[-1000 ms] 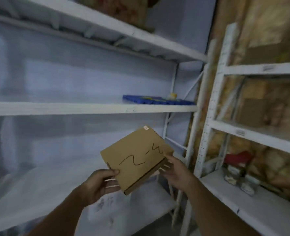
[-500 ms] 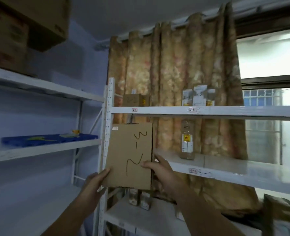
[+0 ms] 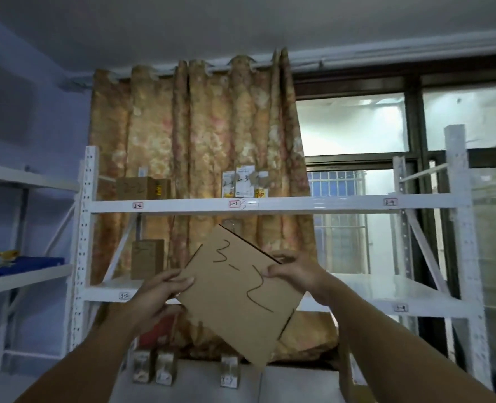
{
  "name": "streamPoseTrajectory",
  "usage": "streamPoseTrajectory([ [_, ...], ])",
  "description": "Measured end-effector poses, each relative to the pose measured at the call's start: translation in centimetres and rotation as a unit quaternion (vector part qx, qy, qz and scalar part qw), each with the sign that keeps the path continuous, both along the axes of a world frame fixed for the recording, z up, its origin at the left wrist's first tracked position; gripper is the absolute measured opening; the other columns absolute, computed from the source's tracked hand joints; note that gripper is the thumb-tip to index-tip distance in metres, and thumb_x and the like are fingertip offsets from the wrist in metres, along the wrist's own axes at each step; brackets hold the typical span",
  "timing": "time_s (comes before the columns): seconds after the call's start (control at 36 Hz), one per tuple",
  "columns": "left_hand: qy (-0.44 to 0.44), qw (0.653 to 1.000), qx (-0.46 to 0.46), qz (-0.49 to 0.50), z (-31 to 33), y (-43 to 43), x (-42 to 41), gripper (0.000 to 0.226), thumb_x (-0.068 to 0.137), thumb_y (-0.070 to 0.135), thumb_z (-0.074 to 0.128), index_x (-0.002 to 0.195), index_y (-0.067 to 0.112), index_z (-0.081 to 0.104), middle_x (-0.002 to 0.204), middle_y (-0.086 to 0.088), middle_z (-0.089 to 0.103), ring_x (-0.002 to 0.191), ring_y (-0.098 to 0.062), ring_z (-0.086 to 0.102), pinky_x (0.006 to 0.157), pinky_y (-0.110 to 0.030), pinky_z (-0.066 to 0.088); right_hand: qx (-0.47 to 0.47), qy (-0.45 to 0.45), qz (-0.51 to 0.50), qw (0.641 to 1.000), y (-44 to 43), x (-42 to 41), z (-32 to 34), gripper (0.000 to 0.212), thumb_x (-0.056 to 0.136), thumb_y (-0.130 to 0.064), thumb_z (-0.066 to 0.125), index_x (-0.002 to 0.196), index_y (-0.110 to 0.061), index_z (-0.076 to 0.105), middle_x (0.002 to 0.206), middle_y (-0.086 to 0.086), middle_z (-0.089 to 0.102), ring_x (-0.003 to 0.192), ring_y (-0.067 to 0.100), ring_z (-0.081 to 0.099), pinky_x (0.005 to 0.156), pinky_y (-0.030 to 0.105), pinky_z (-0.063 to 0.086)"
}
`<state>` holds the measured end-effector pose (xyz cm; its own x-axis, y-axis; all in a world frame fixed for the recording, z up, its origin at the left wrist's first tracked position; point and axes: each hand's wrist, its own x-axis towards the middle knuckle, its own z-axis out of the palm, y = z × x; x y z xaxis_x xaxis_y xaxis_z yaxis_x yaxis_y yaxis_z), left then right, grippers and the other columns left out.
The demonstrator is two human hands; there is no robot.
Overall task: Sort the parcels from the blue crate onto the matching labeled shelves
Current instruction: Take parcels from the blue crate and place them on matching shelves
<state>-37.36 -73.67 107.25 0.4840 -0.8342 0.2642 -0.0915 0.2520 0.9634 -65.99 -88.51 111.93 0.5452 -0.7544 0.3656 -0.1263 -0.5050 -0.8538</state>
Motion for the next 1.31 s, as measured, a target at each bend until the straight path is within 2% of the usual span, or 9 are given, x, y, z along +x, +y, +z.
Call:
streamPoseTrajectory([
  [0.06, 0.017, 1.0, -0.019, -0.003, 0.1, -1.0, -1.5, 0.042, 0.081, 0.021, 0.084, 0.118, 0.02, 0.065, 0.125, -0.004, 0.069, 0.114, -0.026, 0.066, 0.093, -0.052, 0.058, -0.013, -0.046, -0.039, 0.998, -0.2, -1.4, 0.4, 0.048, 0.068, -0.038, 0.094, 0.109, -0.023, 0.075, 0.11, 0.0, 0.075, 0.1, 0.022, 0.072, 0.093, 0.039, 0.059],
  [0.14, 0.071, 0.995, -0.066, -0.011, 0.0, -2.5, -3.3, 0.043, 0.08, 0.017, 0.083, 0.117, 0.018, 0.062, 0.127, -0.008, 0.064, 0.116, -0.029, 0.063, 0.092, -0.053, 0.058, 0.016, -0.114, -0.081, 0.99, -0.3, -3.0, 0.1, 0.071, 0.07, -0.047, 0.092, 0.128, -0.024, 0.058, 0.123, -0.005, 0.064, 0.108, 0.016, 0.063, 0.095, 0.042, 0.052],
  [0.22, 0.103, 0.991, -0.088, -0.01, -0.3, -3.0, -5.4, 0.033, 0.087, 0.011, 0.079, 0.113, 0.02, 0.06, 0.122, -0.01, 0.062, 0.111, -0.029, 0.062, 0.086, -0.048, 0.059, 0.081, -0.118, -0.051, 0.988, 0.3, -3.8, -1.3, 0.07, 0.079, -0.038, 0.087, 0.134, -0.031, 0.044, 0.122, -0.012, 0.059, 0.112, 0.017, 0.059, 0.094, 0.048, 0.052],
  [0.31, 0.122, 0.987, -0.097, -0.025, -0.3, -3.3, -7.2, 0.029, 0.09, 0.01, 0.076, 0.11, 0.022, 0.059, 0.118, -0.007, 0.062, 0.107, -0.026, 0.062, 0.085, -0.046, 0.058, 0.094, -0.129, -0.031, 0.987, 0.8, -4.0, -2.6, 0.072, 0.084, -0.02, 0.085, 0.138, -0.032, 0.039, 0.12, -0.008, 0.061, 0.108, 0.02, 0.064, 0.077, 0.04, 0.057],
  [0.42, 0.08, 0.995, -0.059, -0.03, -0.6, -3.2, -7.8, 0.025, 0.091, 0.014, 0.076, 0.11, 0.012, 0.06, 0.111, -0.007, 0.065, 0.097, -0.02, 0.061, 0.089, -0.043, 0.055, 0.09, -0.166, -0.056, 0.98, 0.7, -5.0, -3.1, 0.07, 0.081, -0.01, 0.086, 0.134, -0.03, 0.045, 0.118, -0.002, 0.064, 0.104, 0.023, 0.066, 0.071, 0.036, 0.058],
  [0.53, 0.006, 0.999, -0.027, -0.019, -1.0, -3.1, -7.1, 0.031, 0.084, 0.013, 0.082, 0.101, -0.003, 0.061, 0.101, -0.011, 0.075, 0.099, -0.029, 0.069, 0.091, -0.041, 0.053, 0.06, -0.174, -0.084, 0.979, 0.1, -6.3, -3.2, 0.075, 0.075, -0.008, 0.09, 0.134, -0.03, 0.05, 0.126, 0.004, 0.062, 0.11, 0.028, 0.065, 0.076, 0.037, 0.061],
  [0.64, 0.01, 0.998, -0.027, -0.055, -0.6, -3.2, -7.4, 0.036, 0.085, 0.007, 0.08, 0.111, 0.005, 0.055, 0.109, -0.011, 0.076, 0.095, -0.024, 0.075, 0.07, -0.035, 0.058, 0.055, -0.17, -0.087, 0.98, 0.0, -7.0, -3.2, 0.077, 0.074, -0.008, 0.091, 0.136, -0.031, 0.052, 0.13, 0.007, 0.062, 0.113, 0.031, 0.064, 0.077, 0.04, 0.061],
  [0.94, 0.017, 0.996, -0.043, -0.075, -0.2, -3.4, -6.7, 0.045, 0.085, 0.008, 0.08, 0.125, 0.018, 0.063, 0.117, -0.005, 0.075, 0.105, -0.022, 0.073, 0.077, -0.044, 0.061, 0.074, -0.188, -0.083, 0.976, 0.0, -7.2, -3.8, 0.076, 0.076, -0.004, 0.088, 0.137, -0.032, 0.052, 0.128, 0.006, 0.066, 0.11, 0.031, 0.067, 0.08, 0.043, 0.062],
  [1.31, 0.008, 0.997, 0.003, -0.078, -4.5, -4.3, -5.5, 0.041, 0.083, 0.002, 0.081, 0.118, 0.016, 0.065, 0.1, -0.008, 0.079, 0.091, -0.027, 0.077, 0.067, -0.042, 0.061, 0.107, -0.135, -0.086, 0.981, -0.6, -6.5, -8.0, 0.068, 0.082, -0.006, 0.085, 0.135, -0.03, 0.05, 0.117, 0.003, 0.067, 0.098, 0.022, 0.068, 0.06, 0.025, 0.057],
])
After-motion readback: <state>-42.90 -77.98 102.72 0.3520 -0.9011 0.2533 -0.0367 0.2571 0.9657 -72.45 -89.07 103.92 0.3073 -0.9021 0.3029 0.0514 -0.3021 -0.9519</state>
